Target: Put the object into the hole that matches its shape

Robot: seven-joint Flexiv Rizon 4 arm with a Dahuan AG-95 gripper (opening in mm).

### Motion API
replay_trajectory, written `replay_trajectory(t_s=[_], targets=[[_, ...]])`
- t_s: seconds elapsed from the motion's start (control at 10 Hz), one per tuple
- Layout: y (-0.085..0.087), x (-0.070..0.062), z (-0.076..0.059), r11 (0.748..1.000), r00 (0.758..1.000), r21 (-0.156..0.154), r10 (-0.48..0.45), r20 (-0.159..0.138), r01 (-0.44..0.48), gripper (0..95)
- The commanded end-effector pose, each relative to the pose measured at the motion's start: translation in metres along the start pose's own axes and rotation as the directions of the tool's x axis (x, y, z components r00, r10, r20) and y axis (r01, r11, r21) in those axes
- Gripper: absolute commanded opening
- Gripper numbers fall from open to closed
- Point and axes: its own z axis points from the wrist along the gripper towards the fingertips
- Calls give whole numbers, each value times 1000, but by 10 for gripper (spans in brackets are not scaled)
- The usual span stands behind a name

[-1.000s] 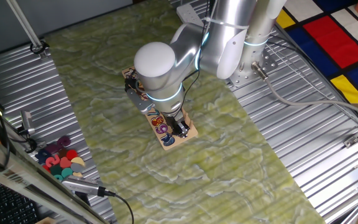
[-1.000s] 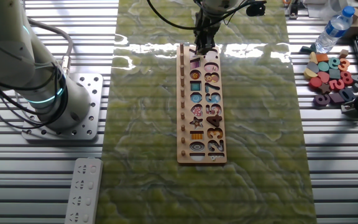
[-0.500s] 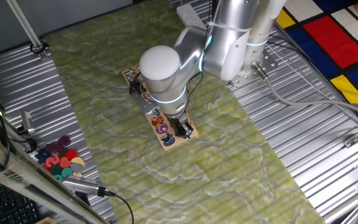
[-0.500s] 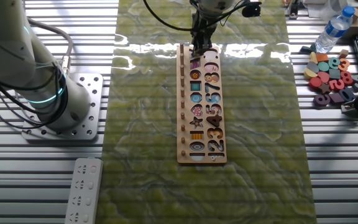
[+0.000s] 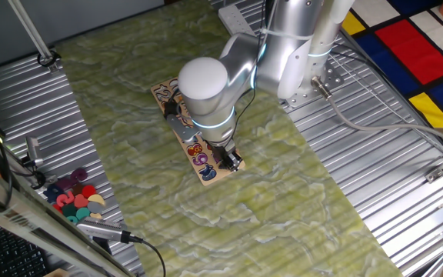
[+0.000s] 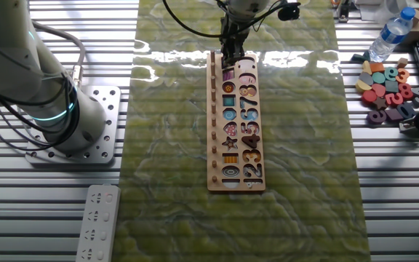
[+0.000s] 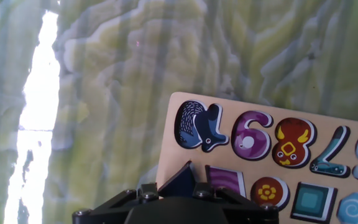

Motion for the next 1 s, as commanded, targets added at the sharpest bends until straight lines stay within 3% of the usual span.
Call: replay_trajectory(t_s=[0.1, 1.0], targets=[[0, -1, 1, 1000, 1000, 1, -8, 1, 8, 0], [-1, 0, 4, 999, 999, 5, -43, -2, 43, 0]])
